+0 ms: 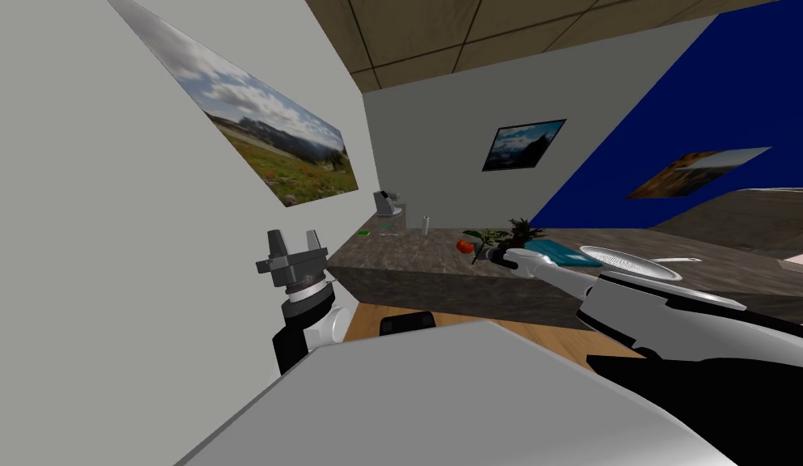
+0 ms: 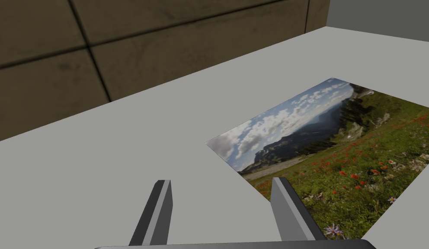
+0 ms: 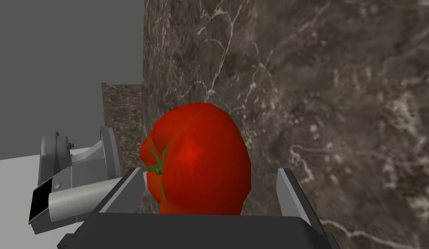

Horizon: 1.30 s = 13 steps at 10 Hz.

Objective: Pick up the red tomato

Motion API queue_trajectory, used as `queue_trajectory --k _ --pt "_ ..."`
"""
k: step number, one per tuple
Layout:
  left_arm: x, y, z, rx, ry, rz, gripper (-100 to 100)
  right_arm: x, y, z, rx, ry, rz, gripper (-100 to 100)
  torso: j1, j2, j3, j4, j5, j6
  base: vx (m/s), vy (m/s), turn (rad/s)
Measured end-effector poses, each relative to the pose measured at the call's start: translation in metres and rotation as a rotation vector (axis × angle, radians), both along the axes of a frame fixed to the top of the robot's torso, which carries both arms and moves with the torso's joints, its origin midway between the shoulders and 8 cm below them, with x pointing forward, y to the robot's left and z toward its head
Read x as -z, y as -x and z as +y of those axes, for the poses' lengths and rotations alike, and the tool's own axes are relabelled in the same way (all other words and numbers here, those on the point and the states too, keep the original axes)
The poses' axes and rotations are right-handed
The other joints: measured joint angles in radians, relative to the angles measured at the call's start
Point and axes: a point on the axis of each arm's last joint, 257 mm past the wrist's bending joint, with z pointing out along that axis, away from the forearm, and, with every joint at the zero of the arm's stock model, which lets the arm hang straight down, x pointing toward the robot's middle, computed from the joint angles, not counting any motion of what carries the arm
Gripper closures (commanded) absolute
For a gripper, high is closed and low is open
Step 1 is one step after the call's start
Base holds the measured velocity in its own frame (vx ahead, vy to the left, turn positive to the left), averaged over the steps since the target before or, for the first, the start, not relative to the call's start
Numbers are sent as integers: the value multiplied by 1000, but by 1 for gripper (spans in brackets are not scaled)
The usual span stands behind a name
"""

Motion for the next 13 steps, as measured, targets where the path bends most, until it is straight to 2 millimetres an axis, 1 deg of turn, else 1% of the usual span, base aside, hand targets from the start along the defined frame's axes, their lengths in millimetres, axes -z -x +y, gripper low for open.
queue_trajectory --k 2,3,7,8,9,13 --pt "0 0 0 0 0 0 0 -2 1 -1 -9 4 -12 -100 -1 1 0 0 0 0 17 7 3" --pt "0 0 0 0 0 0 0 -2 1 -1 -11 8 -12 100 -2 2 1 0 0 -1 0 0 0" --pt "0 0 0 0 0 0 0 -2 1 -2 -11 9 -11 100 -2 2 1 1 -1 -1 0 0 0" --pt "0 0 0 0 0 0 0 -2 1 -2 -11 9 -11 0 -3 2 1 1 -1 -1 0 0 0" --pt "0 0 0 0 0 0 0 -2 1 -2 -11 9 -11 100 -3 2 1 1 -1 -1 -53 -39 36" --pt "0 0 0 0 0 0 0 -1 -11 9 -12 19 3 100 -6 5 2 0 -4 -2 -54 -41 33"
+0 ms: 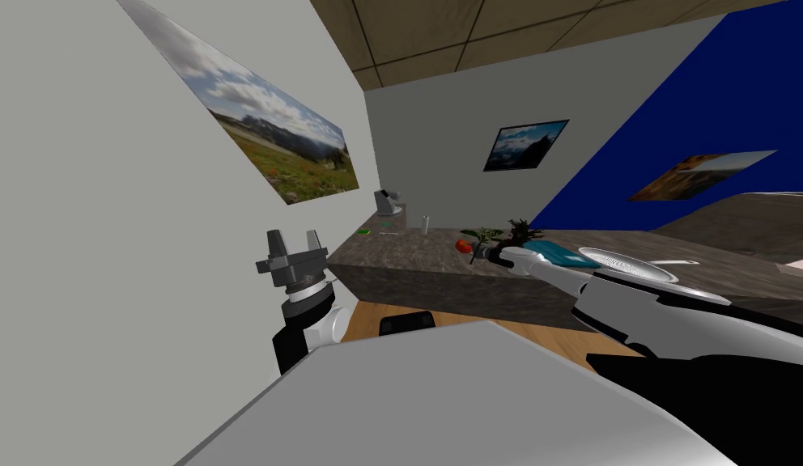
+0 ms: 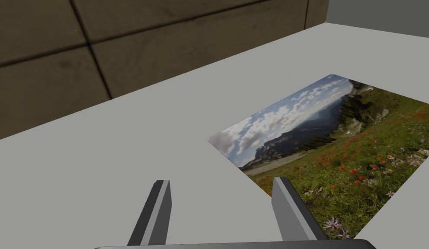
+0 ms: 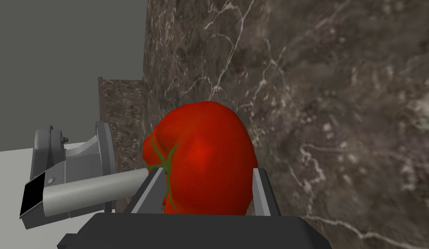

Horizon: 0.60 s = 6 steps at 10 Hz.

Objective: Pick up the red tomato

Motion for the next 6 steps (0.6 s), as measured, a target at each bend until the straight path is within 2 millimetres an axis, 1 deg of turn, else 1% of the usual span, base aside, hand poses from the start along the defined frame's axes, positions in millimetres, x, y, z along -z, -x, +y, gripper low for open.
queue_trajectory --k 4,6 --pt "0 0 0 0 0 0 0 3 -5 5 11 -3 15 100 0 -1 -2 -2 -2 2 -43 -26 23" --pt "0 0 0 0 0 0 0 2 -10 9 10 6 19 100 -1 -1 -1 -2 -2 1 -41 -25 18"
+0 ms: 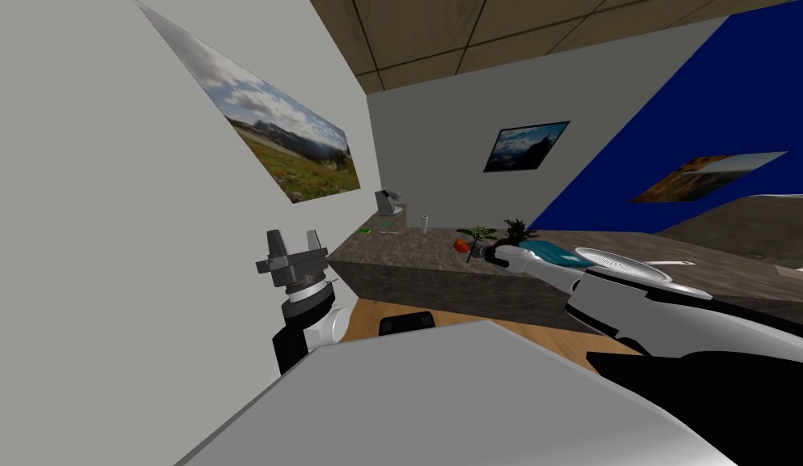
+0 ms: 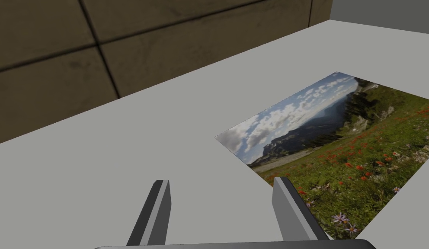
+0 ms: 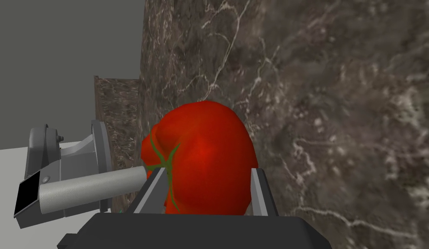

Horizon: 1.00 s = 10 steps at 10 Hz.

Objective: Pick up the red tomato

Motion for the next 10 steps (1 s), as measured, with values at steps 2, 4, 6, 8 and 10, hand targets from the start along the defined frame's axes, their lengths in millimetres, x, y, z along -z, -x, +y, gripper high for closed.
queue_trajectory --k 2,4,6,8,10 --pt "0 0 0 0 0 0 0 1 1 1 11 -10 5 100 1 -2 -1 -1 0 1 -25 -17 8" --pt "0 0 0 0 0 0 0 0 -5 5 11 -2 5 100 -1 0 0 0 -1 0 -36 -26 25" --pt "0 0 0 0 0 0 0 1 -10 8 18 -4 4 100 -1 0 0 0 -1 0 -58 -36 31" --pt "0 0 0 0 0 0 0 -1 -13 10 19 1 6 100 0 -1 -1 0 -1 0 -11 -9 -2" --pt "0 0 0 0 0 0 0 -3 -16 12 25 -1 3 100 0 -2 -1 0 0 -1 -39 -27 35"
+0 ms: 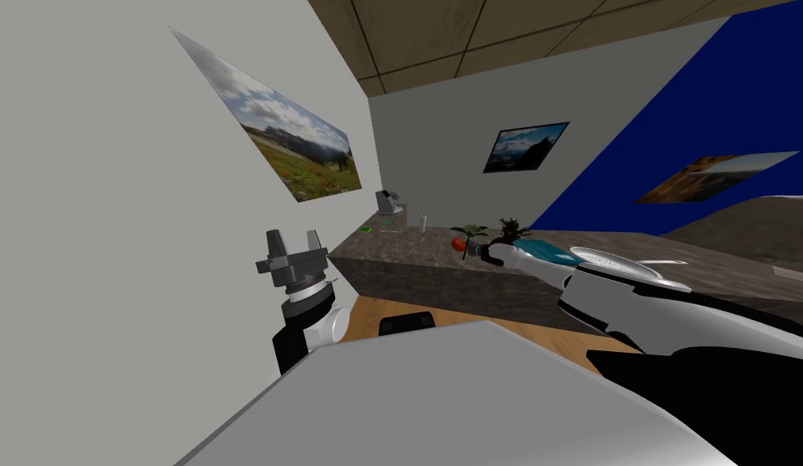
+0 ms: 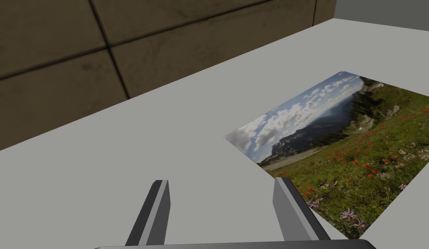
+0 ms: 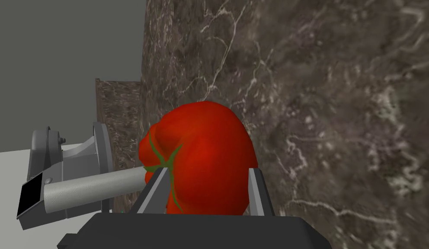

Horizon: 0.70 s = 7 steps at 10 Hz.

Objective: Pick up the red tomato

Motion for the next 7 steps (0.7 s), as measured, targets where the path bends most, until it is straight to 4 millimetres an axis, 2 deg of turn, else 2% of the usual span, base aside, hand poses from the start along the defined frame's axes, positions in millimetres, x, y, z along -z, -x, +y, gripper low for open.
queue_trajectory --k 7 --pt "0 0 0 0 0 0 0 -7 -18 13 7 11 -21 100 0 3 2 1 0 1 -42 -26 20"
